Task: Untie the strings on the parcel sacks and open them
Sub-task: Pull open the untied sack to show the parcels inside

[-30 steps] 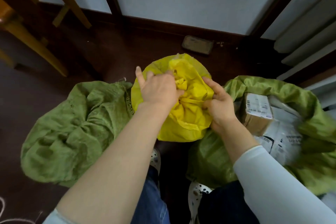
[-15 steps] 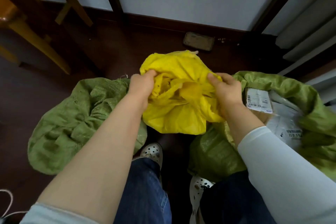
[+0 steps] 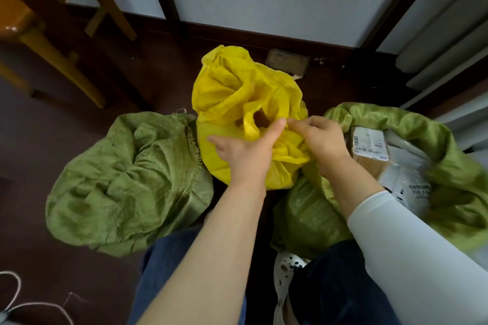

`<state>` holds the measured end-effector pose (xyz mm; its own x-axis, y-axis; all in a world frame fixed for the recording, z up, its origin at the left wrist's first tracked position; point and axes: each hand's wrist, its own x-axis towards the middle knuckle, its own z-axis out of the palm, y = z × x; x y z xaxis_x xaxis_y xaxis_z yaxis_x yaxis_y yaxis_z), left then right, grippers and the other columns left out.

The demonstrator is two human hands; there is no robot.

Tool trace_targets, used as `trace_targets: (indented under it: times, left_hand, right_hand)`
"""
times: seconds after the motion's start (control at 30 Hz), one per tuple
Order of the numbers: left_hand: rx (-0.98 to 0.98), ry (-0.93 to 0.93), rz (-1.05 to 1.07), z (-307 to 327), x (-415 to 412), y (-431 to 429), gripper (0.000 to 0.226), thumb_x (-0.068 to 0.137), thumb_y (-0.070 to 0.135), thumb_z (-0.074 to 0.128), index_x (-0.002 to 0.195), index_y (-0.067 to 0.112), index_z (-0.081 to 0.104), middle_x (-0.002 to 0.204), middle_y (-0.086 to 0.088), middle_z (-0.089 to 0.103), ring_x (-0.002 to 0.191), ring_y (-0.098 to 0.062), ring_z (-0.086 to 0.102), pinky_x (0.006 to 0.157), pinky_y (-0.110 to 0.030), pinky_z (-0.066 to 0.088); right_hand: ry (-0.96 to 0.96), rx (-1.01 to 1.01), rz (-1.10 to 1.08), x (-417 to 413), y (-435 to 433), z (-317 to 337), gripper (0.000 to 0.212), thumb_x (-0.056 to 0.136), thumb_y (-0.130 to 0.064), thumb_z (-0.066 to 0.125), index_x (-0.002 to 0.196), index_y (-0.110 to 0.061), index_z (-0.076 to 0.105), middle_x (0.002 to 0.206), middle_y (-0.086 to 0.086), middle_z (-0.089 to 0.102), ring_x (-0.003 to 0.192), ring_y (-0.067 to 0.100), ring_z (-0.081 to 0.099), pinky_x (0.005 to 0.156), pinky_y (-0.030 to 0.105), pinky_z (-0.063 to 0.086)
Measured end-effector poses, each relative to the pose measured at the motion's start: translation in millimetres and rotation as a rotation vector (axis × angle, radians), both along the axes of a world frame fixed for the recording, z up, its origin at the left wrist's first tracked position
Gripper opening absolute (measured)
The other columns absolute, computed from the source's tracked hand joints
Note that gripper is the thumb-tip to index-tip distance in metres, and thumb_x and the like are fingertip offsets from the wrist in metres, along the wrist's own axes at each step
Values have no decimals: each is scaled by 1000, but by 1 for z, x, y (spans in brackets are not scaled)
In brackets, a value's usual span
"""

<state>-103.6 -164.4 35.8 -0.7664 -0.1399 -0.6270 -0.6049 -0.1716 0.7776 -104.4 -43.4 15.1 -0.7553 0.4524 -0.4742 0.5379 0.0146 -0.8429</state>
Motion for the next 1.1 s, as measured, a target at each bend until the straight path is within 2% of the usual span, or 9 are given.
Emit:
trace_targets:
  times: [0.1, 0.23, 0.33, 0.4, 0.57, 0.7, 0.87, 1.0, 1.1]
  left_hand:
    - [-109, 127, 40, -8, -19, -3, 72, 86, 9, 60, 147, 20, 23, 142, -6, 44, 126, -24, 47, 105, -46, 41]
    - [-126, 236, -31, -4, -45, -28, 51, 90, 2, 51, 135, 26, 48, 133, 0, 55, 116, -17, 56, 99, -38, 48]
    - [-127, 214, -52, 6, -56, -40, 38, 84, -4, 44, 108, 13, 68, 104, 2, 68, 91, -12, 63, 83, -29, 53]
    - [-145, 179, -109, 15, -60, -44, 19, 78, 0, 46, 79, 3, 65, 67, 4, 60, 61, -11, 54, 58, -21, 44]
    - [-72, 32, -236, 25, -68, -54, 22, 77, 36, 63, 87, 17, 62, 103, -9, 68, 95, -29, 66, 87, -46, 53]
    - [241, -41, -104, 19, -75, -64, 41, 83, 54, 59, 111, 23, 58, 101, -8, 70, 89, -29, 69, 78, -49, 56]
    - [353, -156, 164, 6, -85, -80, 43, 97, 46, 37, 129, 19, 48, 116, -12, 61, 82, -31, 59, 62, -45, 48]
    - [393, -249, 264, 1, -91, -94, 49, 99, 46, 30, 133, 15, 45, 136, -15, 51, 120, -35, 50, 84, -48, 40]
    - [477, -216, 187, 9, -85, -92, 53, 96, 49, 34, 128, 9, 49, 117, -20, 59, 107, -38, 55, 83, -52, 40]
  right_hand:
    - [-122, -5, 145, 2, 4, 10, 13, 79, -18, 69, 74, -8, 62, 72, 4, 59, 75, 20, 56, 61, 28, 45]
    - [-57, 471, 73, -9, 16, 24, 69, 72, -21, 69, 134, -9, 41, 138, 16, 40, 128, 32, 38, 105, 39, 37]
    - [334, 768, 242, -27, 5, 54, 92, 63, -30, 63, 146, -19, 24, 156, 13, 11, 143, 34, 7, 116, 44, 12]
    - [281, 913, 518, -46, -7, 62, 107, 61, -27, 70, 148, -33, 9, 158, 9, -10, 144, 35, -11, 114, 54, -2]
    - [-11, 958, 809, -77, -16, 43, 136, 58, -30, 86, 143, -38, -20, 159, 3, -6, 144, 36, -5, 108, 68, -5]
    - [-146, 860, 837, -68, 3, 20, 98, 81, -13, 66, 147, -38, -3, 138, 17, 45, 124, 36, 46, 105, 53, 33]
    - [-184, 694, 420, -43, 34, -2, 41, 88, -10, 40, 124, -16, 58, 130, 17, 55, 116, 36, 51, 93, 37, 44]
    - [-425, 716, 251, -26, 59, -6, 28, 89, -12, 40, 105, -2, 60, 103, 16, 60, 92, 33, 54, 74, 31, 38]
    - [-461, 829, 402, -24, 59, 2, 32, 88, -24, 47, 113, -10, 61, 119, 17, 55, 98, 33, 51, 84, 36, 43]
